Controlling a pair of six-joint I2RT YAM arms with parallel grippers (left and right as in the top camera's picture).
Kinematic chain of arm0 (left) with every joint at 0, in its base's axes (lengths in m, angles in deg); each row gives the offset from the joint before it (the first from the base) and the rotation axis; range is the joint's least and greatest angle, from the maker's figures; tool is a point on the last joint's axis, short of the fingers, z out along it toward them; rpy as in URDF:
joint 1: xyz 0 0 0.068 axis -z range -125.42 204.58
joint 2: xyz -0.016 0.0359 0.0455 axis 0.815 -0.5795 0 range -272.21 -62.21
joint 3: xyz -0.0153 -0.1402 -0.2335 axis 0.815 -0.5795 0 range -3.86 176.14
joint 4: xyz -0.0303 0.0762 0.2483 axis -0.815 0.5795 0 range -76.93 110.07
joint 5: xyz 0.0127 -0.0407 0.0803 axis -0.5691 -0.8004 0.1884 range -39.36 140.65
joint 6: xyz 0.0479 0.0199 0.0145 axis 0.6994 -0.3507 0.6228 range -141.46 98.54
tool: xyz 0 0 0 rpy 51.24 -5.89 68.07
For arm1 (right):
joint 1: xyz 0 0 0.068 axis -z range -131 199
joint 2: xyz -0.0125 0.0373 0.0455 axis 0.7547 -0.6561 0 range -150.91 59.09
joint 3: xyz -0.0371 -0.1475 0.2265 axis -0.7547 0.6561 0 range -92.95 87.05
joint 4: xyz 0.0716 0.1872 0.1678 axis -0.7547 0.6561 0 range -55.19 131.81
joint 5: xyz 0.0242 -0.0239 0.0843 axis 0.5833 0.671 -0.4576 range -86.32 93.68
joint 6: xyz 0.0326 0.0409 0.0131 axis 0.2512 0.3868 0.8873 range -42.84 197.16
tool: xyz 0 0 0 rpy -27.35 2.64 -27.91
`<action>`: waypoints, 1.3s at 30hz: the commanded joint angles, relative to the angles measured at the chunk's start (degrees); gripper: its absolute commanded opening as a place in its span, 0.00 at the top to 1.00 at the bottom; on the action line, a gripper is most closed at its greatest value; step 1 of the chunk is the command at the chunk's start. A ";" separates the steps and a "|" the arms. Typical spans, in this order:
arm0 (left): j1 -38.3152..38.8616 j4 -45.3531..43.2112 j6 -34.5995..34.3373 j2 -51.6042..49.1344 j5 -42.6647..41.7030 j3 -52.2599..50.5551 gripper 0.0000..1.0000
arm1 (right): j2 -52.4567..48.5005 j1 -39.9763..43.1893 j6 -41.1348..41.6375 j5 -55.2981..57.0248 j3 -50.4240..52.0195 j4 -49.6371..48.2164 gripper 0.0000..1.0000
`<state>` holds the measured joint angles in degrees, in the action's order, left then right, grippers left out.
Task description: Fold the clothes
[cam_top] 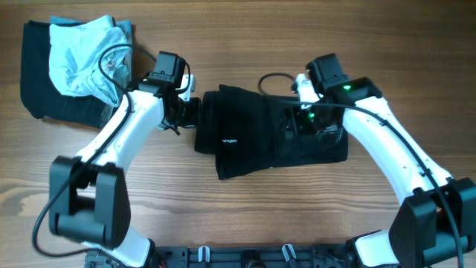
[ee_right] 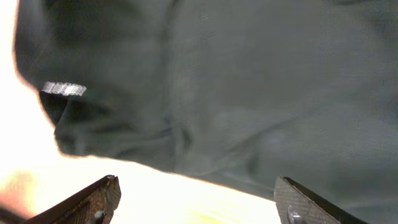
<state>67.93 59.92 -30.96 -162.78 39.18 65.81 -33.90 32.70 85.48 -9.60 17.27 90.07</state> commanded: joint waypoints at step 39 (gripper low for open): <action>-1.05 17.55 1.84 -6.62 -8.37 17.66 0.96 | 0.63 8.46 5.60 2.80 -0.83 0.68 0.16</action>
<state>67.14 75.36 -29.63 -175.00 27.38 76.06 -33.90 41.08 91.43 -7.63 17.27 91.28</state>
